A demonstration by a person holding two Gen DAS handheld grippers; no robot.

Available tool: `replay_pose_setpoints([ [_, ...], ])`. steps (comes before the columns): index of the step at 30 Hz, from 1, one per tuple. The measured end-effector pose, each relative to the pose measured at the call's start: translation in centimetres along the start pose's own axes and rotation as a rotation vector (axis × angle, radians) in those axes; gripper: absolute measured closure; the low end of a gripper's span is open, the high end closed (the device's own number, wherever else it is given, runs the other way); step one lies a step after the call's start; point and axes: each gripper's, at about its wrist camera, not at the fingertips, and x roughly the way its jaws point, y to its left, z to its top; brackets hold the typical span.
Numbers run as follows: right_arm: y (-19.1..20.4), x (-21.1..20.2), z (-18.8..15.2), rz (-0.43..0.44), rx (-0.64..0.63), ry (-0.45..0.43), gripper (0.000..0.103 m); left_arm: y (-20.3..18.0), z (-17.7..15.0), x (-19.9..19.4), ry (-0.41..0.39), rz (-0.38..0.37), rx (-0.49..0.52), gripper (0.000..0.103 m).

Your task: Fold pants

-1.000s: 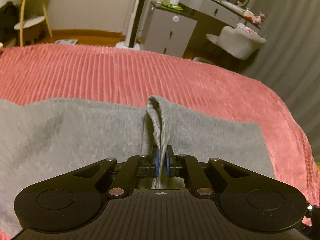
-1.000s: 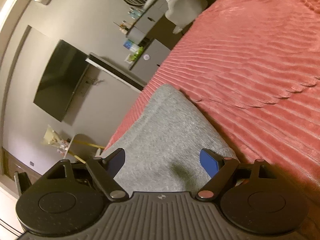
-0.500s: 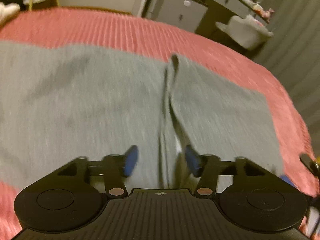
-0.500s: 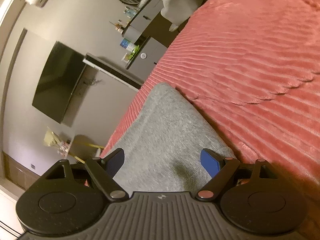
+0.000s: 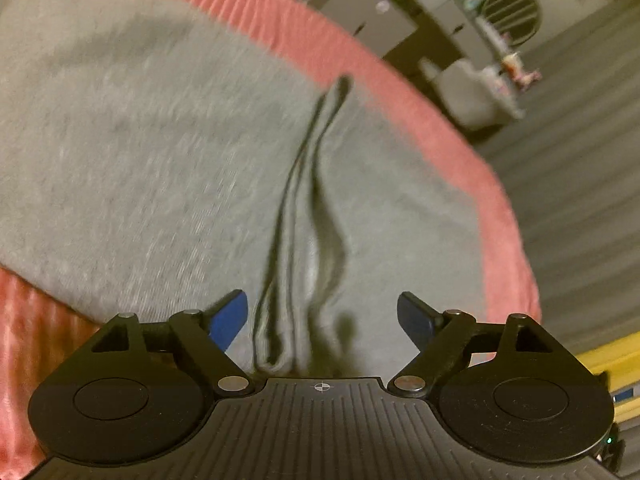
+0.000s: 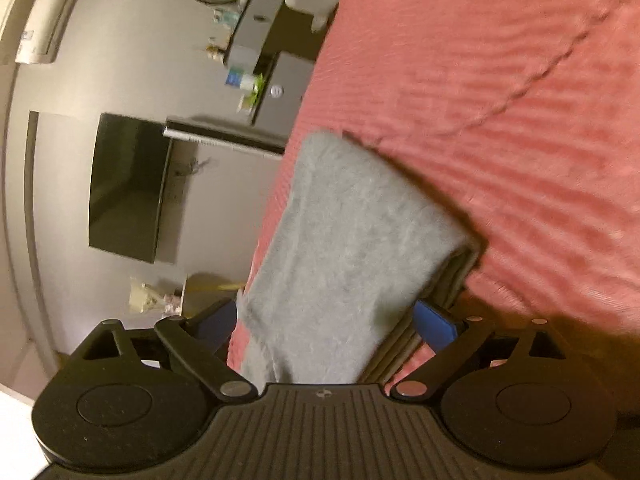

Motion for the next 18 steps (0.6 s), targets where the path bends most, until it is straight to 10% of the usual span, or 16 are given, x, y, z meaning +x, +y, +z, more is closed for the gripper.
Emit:
replay_pose_setpoints([
  [2,-0.4,1.0,0.2,-0.004,0.036,0.021,0.008,-0.2,-0.1,0.6,-0.005,-0.008,0.018,0.018],
  [4,-0.9,1.3,0.4,-0.004,0.065,-0.004,0.012,-0.8,-0.1,1.0,-0.002,-0.037,0.037,0.044],
  [7,-1.1,1.0,0.5,0.007,0.07,-0.05,0.046,-1.6,0.0,1.8,0.002,-0.012,0.076,0.08],
  [13,-2.1,2.1,0.9,-0.07,0.139,-0.077,0.031,-1.9,0.7,1.5,-0.032,0.018,0.057,0.086],
  [15,-1.7,2.1,1.0,-0.094,0.115,-0.094,0.048,-1.9,0.7,-0.1,-0.091,0.012,0.086,0.086],
  [16,-1.2,1.8,0.8,-0.117,0.071,-0.109,0.084,-2.1,0.8,-0.9,-0.117,-0.005,0.096,0.087],
  [18,-0.3,1.0,0.6,-0.077,0.001,-0.128,0.091,-2.4,1.0,-2.3,-0.167,-0.021,0.126,0.087],
])
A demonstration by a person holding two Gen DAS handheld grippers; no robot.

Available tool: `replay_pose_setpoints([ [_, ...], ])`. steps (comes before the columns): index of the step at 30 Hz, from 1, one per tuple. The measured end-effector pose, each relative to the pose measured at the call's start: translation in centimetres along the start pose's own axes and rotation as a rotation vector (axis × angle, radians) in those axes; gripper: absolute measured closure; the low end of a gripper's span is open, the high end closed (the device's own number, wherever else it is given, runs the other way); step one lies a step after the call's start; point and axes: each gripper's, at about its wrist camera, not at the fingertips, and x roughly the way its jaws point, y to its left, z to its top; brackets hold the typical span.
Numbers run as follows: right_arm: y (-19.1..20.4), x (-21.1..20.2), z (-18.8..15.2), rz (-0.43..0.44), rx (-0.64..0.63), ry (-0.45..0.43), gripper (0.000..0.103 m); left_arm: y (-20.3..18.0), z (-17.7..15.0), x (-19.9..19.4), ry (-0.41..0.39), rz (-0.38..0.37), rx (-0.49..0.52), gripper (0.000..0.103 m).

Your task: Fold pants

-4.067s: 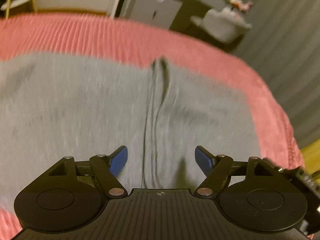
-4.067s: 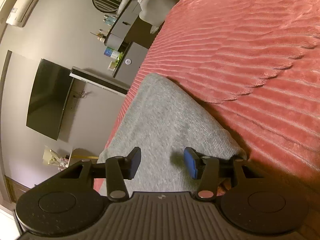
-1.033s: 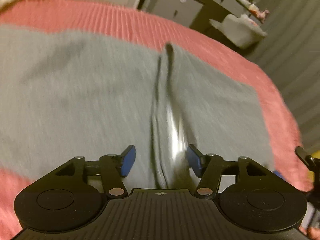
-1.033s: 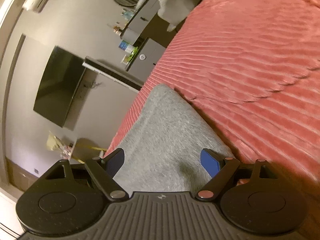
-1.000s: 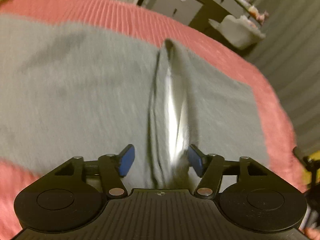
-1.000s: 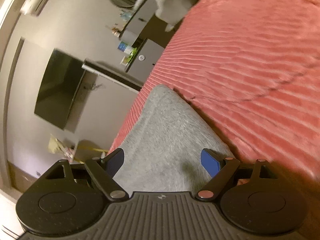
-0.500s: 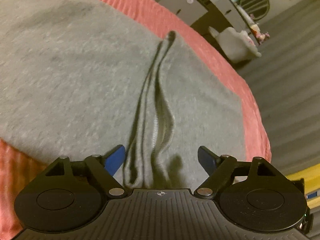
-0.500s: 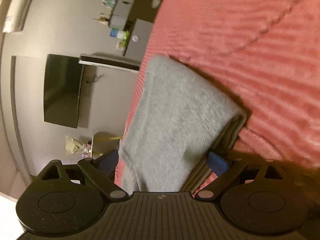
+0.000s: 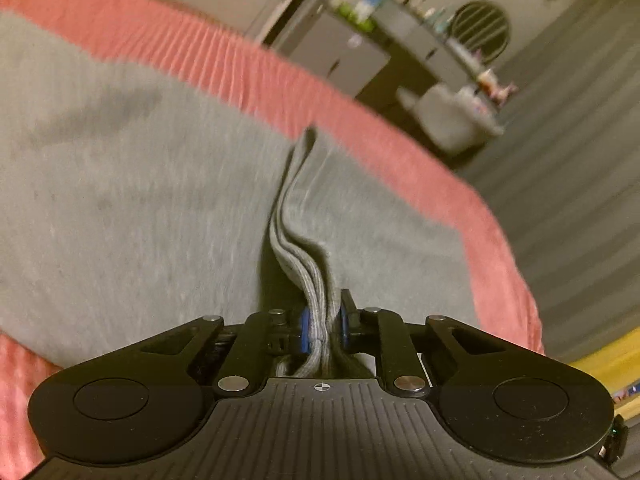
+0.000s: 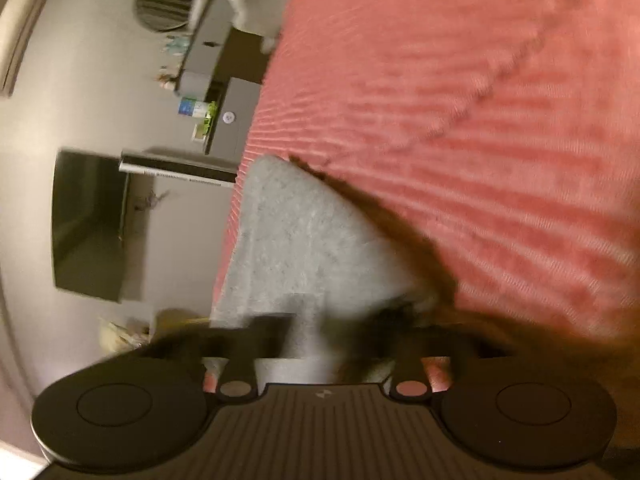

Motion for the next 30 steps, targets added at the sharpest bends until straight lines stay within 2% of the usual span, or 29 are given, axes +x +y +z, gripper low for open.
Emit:
replay_pose_setpoints([
  [1,0.6,-0.3,0.0,0.019,-0.042,-0.002,0.091,-0.2,0.0,-0.5,-0.018,-0.007,0.032,0.087],
  [3,1.8,-0.7,-0.1,-0.015,-0.151,-0.008,0.09,-0.7,-0.5,-0.4,-0.036,0.028,0.114,0.086],
  [5,1.4,0.1,0.0,-0.144,-0.13,0.012,0.082,-0.2,-1.1,1.0,-0.008,0.104,0.148,0.086],
  [6,0.6,0.8,0.2,-0.197,-0.074,0.035,0.081,0.7,-1.4,2.2,0.028,0.143,0.12,0.086],
  [7,-0.5,0.9,0.4,-0.191,-0.016,0.058,0.081,1.5,-1.8,2.9,0.049,0.146,0.086,0.086],
  [8,-1.0,1.0,0.7,-0.164,0.031,0.07,0.081,2.0,-2.0,3.1,0.036,0.127,0.061,0.086],
  [10,-0.9,0.6,0.8,-0.147,0.024,0.081,0.079,1.6,-1.6,2.7,0.026,0.116,0.058,0.086],
  [12,-0.5,0.2,0.5,-0.13,0.007,0.091,0.068,1.3,-1.4,2.0,-0.007,0.101,0.08,0.086],
  [13,-0.5,-0.5,0.4,-0.124,-0.012,0.09,0.058,1.1,-1.2,1.7,-0.026,0.099,0.085,0.086],
  [14,-0.2,-0.8,0.1,-0.127,-0.038,0.086,0.054,1.3,-1.0,1.8,-0.033,0.101,0.078,0.086],
  [17,1.4,-1.3,-0.3,-0.165,-0.161,0.062,0.052,2.9,-0.7,2.8,0.007,0.092,0.005,0.084],
  [19,1.9,-1.3,-0.9,-0.179,-0.198,0.069,0.053,3.8,-0.8,3.2,0.018,0.062,-0.047,0.082],
  [21,2.0,-0.8,-0.9,-0.222,-0.219,0.081,0.069,3.8,-0.6,3.3,0.025,0.063,-0.038,0.081],
  [22,2.0,-0.9,-1.0,-0.249,-0.222,0.08,0.082,3.7,-0.5,3.2,0.028,0.07,-0.03,0.081],
  [24,2.3,-0.9,-1.2,-0.273,-0.237,0.079,0.082,3.4,-0.5,2.2,0.006,0.061,-0.025,0.082],
  [27,2.8,-1.4,-1.8,-0.275,-0.279,0.063,0.071,2.4,-0.7,1.2,-0.028,0.054,0.044,0.063],
  [28,2.8,-1.5,-1.8,-0.268,-0.274,0.058,0.065,2.0,-0.8,1.2,-0.03,0.05,0.07,0.063],
  [30,2.7,-1.4,-1.6,-0.265,-0.249,0.05,0.063,1.7,-1.0,1.7,0.003,0.034,0.072,0.062],
])
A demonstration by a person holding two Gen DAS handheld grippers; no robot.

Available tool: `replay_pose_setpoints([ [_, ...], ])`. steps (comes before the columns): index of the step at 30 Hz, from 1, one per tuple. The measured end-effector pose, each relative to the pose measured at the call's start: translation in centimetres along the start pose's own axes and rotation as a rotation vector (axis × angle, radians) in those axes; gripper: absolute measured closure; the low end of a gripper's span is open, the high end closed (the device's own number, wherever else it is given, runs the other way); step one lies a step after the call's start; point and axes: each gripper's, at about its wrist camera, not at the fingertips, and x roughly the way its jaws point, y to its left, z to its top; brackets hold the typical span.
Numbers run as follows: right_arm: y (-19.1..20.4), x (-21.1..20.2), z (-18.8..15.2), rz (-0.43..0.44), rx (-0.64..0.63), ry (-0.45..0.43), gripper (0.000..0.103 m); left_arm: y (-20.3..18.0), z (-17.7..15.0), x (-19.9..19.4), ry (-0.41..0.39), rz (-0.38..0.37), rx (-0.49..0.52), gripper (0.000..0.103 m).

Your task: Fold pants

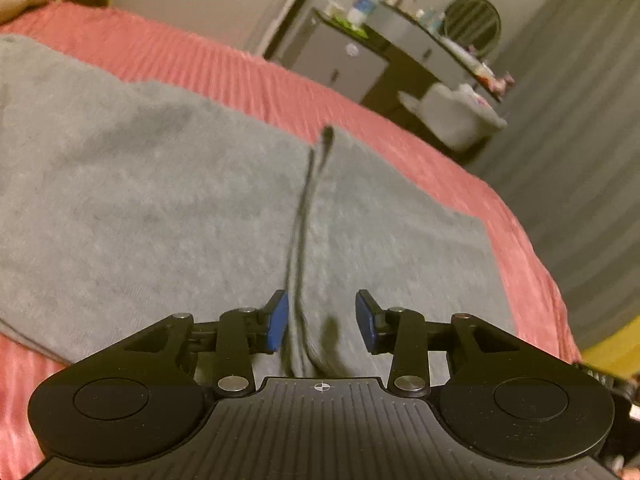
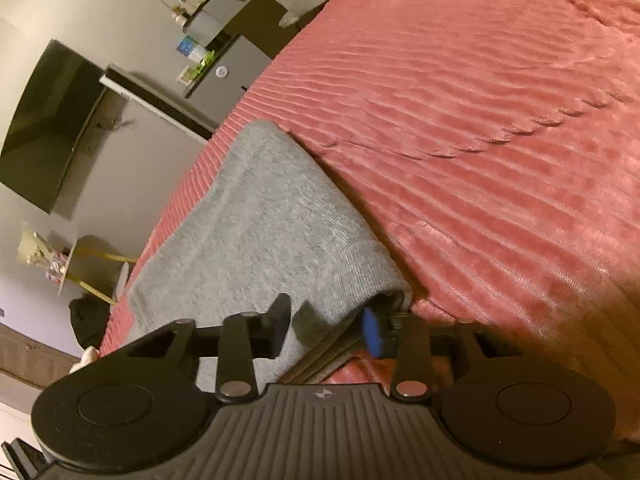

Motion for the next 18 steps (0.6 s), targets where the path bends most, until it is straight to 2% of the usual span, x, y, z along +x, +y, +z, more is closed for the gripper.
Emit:
replay_pose_setpoints([
  [3,-0.4,0.5,0.1,0.019,0.049,-0.001,0.057,0.1,-0.3,0.3,0.02,-0.018,-0.02,0.058],
  [5,-0.3,0.9,0.2,0.007,0.063,-0.003,0.056,0.0,-0.2,0.3,0.016,-0.035,-0.017,0.053],
  [8,0.5,1.6,0.1,-0.024,0.034,-0.01,0.056,0.2,-0.2,0.2,0.014,-0.056,-0.042,0.053],
  [9,0.9,1.7,0.0,-0.038,0.01,-0.013,0.058,0.3,-0.2,0.3,0.013,-0.055,-0.041,0.053],
  [11,1.6,1.7,-0.2,-0.078,-0.042,-0.021,0.078,0.4,-0.2,0.4,0.017,-0.046,-0.034,0.054],
  [13,2.0,1.8,-0.3,-0.1,-0.066,-0.016,0.079,0.5,-0.2,0.5,0.026,-0.015,-0.032,0.061],
  [15,2.4,1.5,-0.3,-0.13,-0.09,-0.006,0.073,0.7,0.0,0.3,0.025,0.008,-0.045,0.061],
  [17,2.7,0.7,-0.5,-0.148,-0.096,-0.007,0.054,0.9,0.2,-0.4,-0.006,0.041,-0.066,0.06],
  [18,2.8,0.0,-0.7,-0.161,-0.097,-0.016,0.05,0.8,0.3,-1.0,-0.041,0.047,-0.055,0.06],
])
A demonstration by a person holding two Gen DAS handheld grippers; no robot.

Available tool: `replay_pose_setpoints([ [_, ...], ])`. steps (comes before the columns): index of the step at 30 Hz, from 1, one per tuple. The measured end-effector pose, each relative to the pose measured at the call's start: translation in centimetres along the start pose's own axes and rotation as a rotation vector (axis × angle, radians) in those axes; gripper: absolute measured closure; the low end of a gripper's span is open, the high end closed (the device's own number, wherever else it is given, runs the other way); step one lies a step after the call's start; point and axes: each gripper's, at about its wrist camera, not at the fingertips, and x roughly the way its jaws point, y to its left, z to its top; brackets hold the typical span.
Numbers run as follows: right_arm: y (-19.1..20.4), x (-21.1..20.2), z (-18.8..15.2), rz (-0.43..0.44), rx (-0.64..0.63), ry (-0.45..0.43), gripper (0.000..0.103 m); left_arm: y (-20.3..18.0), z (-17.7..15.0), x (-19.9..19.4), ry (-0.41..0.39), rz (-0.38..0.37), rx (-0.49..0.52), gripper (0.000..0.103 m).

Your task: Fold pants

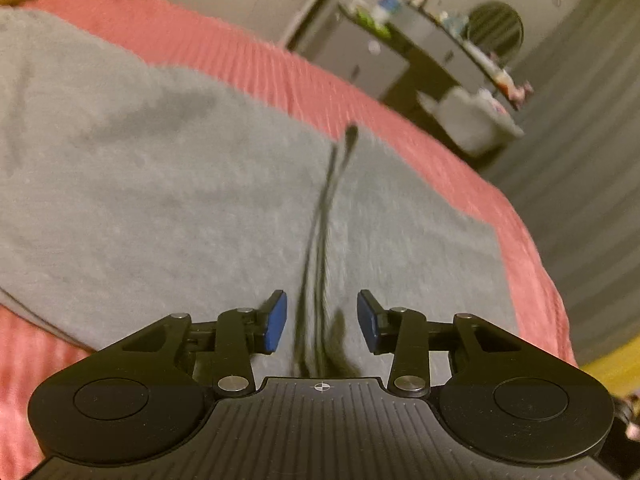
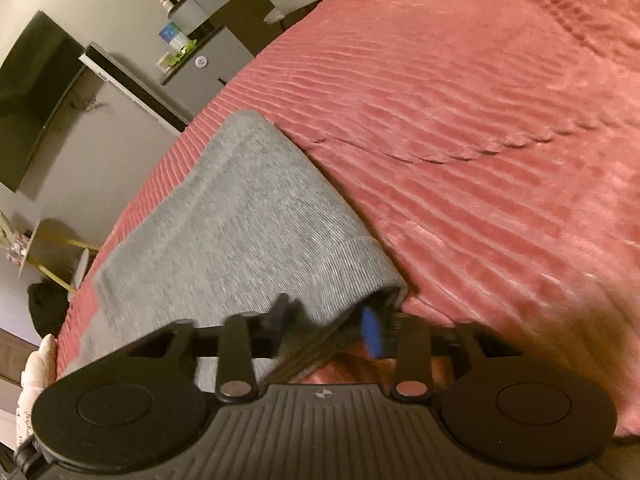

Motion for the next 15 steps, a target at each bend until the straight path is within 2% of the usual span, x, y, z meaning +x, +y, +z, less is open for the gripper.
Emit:
replay_pose_setpoints([
  [1,0.1,-0.7,-0.2,-0.021,-0.013,-0.016,0.045,-0.3,0.1,-0.6,-0.039,0.004,0.024,0.059],
  [2,0.4,-1.4,-0.4,-0.042,-0.042,-0.038,0.044,-0.9,0.1,-1.2,-0.086,0.01,0.063,0.057],
  [3,1.1,-2.1,-0.6,-0.066,-0.093,-0.075,0.044,-1.5,-0.1,-1.7,-0.125,0.006,0.106,0.051],
  [5,2.6,-2.9,-0.8,-0.086,-0.191,-0.152,0.043,-2.7,-0.6,-1.8,-0.153,-0.032,0.165,0.046],
  [8,5.3,-1.7,-1.4,-0.086,-0.379,-0.233,0.043,-4.0,-1.8,-0.1,-0.09,-0.101,0.225,0.044],
  [10,7.0,0.4,-2.1,-0.038,-0.499,-0.212,0.048,-4.2,-2.5,1.8,-0.028,-0.073,0.255,0.046],
  [11,7.7,1.6,-2.4,-0.003,-0.541,-0.172,0.054,-4.0,-2.6,2.6,-0.011,-0.047,0.268,0.048],
  [13,9.0,4.1,-2.9,0.076,-0.62,-0.093,0.057,-3.7,-2.8,3.6,-0.003,-0.008,0.316,0.072],
  [14,9.5,5.1,-3.0,0.072,-0.658,-0.087,0.057,-3.6,-2.6,3.8,-0.006,0.012,0.328,0.08],
  [15,10.1,6.0,-3.0,0.031,-0.707,-0.112,0.057,-3.3,-2.4,3.8,-0.005,0.017,0.318,0.087],
])
